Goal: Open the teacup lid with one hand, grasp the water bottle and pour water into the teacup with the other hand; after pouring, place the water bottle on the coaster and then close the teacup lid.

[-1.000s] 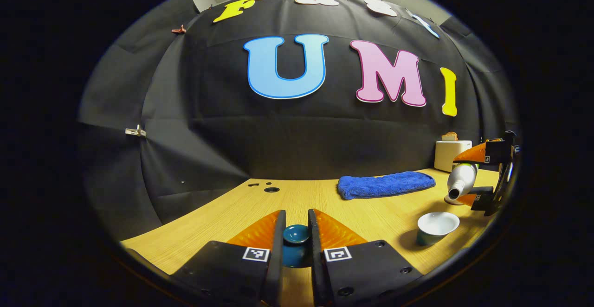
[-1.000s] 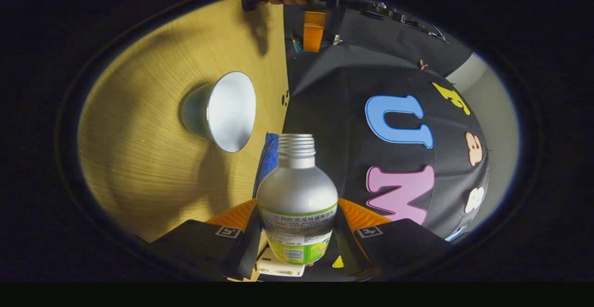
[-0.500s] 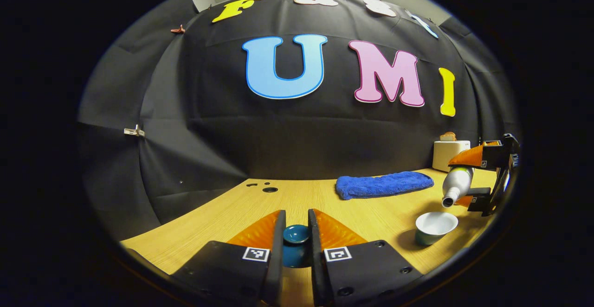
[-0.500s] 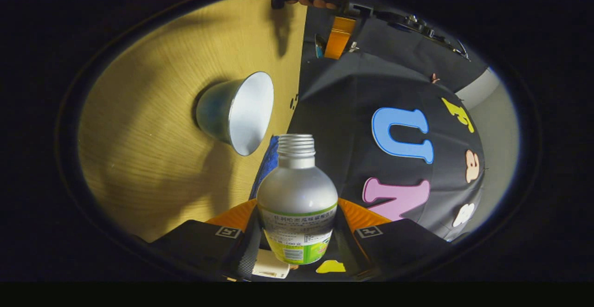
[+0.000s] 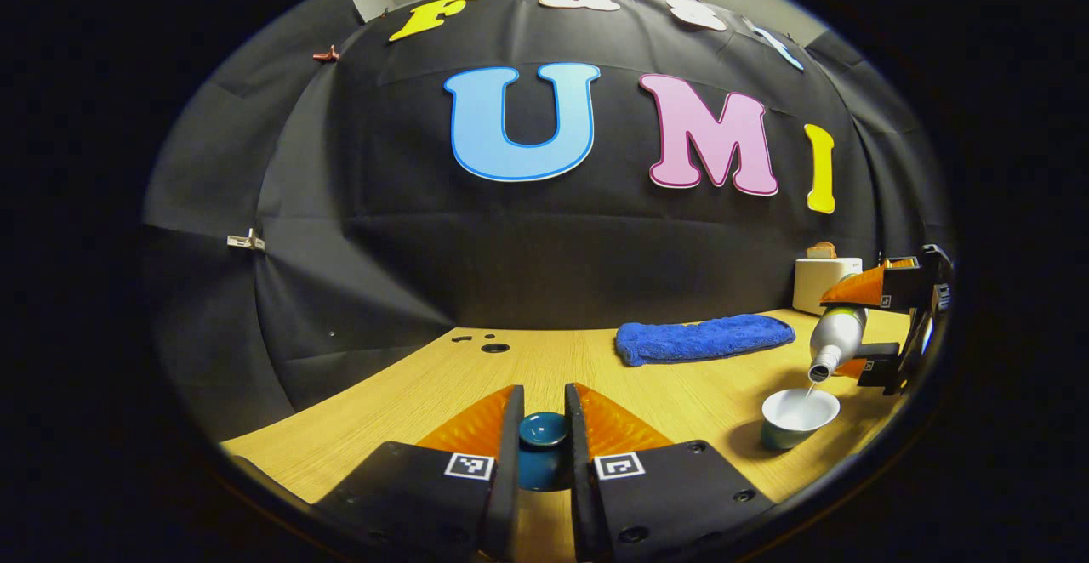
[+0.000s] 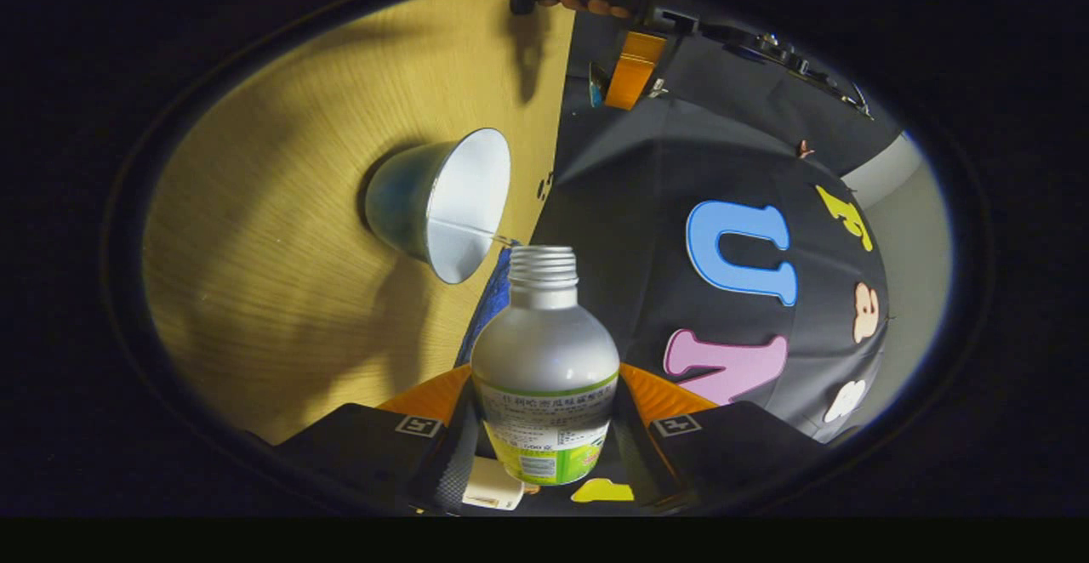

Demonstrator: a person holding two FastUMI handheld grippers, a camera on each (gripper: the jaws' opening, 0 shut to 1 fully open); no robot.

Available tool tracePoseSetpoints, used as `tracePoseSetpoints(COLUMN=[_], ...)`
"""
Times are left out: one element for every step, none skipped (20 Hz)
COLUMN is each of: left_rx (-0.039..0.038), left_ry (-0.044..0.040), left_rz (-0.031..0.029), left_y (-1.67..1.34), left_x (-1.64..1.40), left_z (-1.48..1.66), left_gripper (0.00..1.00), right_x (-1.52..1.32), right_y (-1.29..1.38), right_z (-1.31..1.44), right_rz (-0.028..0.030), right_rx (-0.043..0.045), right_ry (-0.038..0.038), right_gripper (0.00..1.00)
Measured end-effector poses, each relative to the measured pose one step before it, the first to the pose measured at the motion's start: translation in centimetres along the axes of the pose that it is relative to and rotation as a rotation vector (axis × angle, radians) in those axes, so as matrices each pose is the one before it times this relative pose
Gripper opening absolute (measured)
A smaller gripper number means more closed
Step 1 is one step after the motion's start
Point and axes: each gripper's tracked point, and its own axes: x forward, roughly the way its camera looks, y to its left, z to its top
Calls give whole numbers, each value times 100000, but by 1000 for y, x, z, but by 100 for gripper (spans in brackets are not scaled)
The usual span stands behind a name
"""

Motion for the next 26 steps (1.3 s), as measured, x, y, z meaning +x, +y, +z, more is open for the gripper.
tracePoseSetpoints(left_rx=[2, 3, -11, 9, 12, -5, 2, 6, -4, -14, 10, 3, 0, -7, 1, -2, -12, 11, -1, 0, -5, -46, 7, -104, -74, 2], left_ry=[-3, 10, -23, 9, 22, -5, 0, 5, -14, -4, 14, -4, -3, 16, 5, -2, 1, 4, 13, -1, 9, 67, -29, 124, 63, -50], left_rz=[7, 2, -9, 13, 7, 17, -2, -6, 4, -15, -2, 3, 0, -13, 4, -17, 19, 10, -1, -10, 3, 24, -6, -64, -111, -73], left_y=[1, -1, 11, 1, 3, 1, 1, -14, 1, 15, -5, 4, -10, 18, 22, -32, 34, -13, -4, 10, 19, -24, 0, 2, -54, 24], left_x=[1, -7, -8, 1, -4, 7, -6, 20, 23, -8, 35, -22, -13, 0, 41, -31, -34, 40, -21, 7, 42, -8, 5, -5, -85, 7], left_z=[43, -62, 56, -32, 32, -35, 57, -78, 77, -53, 45, -51, 26, -11, 49, -53, 57, -62, 54, -23, 43, -50, 80, -49, -30, -62], left_gripper=[29, 29, 29, 29, 29, 29, 29, 29, 29, 29, 29, 29, 29, 29, 29, 29, 29, 29, 29, 29, 29, 29, 29, 29, 29, 29], right_x=[-98, -19, 234, -8, 38, 0, -5, -62, -48, -54, 139, 1, 89, 90, -4, -71, -28, -139, 321, 79, 152, -18, 12, -111, -23, -48], right_y=[-63, -138, 74, -30, -63, -52, -64, -198, -187, -67, 8, 34, -293, -211, -140, -167, -260, -577, -792, -375, -182, -13, -22, -8, -53, -89], right_z=[155, -104, -111, -66, 39, -40, 76, 112, 127, 43, -34, 2, 9, -120, -122, -7, -31, -250, -268, -168, -67, -12, 17, 62, 84, 106], right_rz=[-374, -309, 438, 225, -136, -294, -517, -1118, -1137, -505, 138, 45, -392, -590, -835, -995, -1363, -1600, -1225, -810, -303, -179, -166, -317, -355, -471], right_rx=[-2141, -1657, -111, 196, -41, -294, -752, -1765, -1974, -1282, -958, -1137, -1456, -1708, -960, -832, -1180, -1111, -808, -815, -757, -645, -604, -944, -1179, -1130], right_ry=[-875, -286, -23, 214, 63, -92, -295, -634, -829, -723, -413, -457, -291, -265, -70, -272, -164, 177, 185, 248, 8, -80, -257, -400, -392, -367], right_gripper=[74, 74, 74, 74, 74, 74, 74, 74, 74, 74, 74, 74, 74, 74, 74, 74, 74, 74, 74, 77, 74, 74, 74, 74, 74, 74])
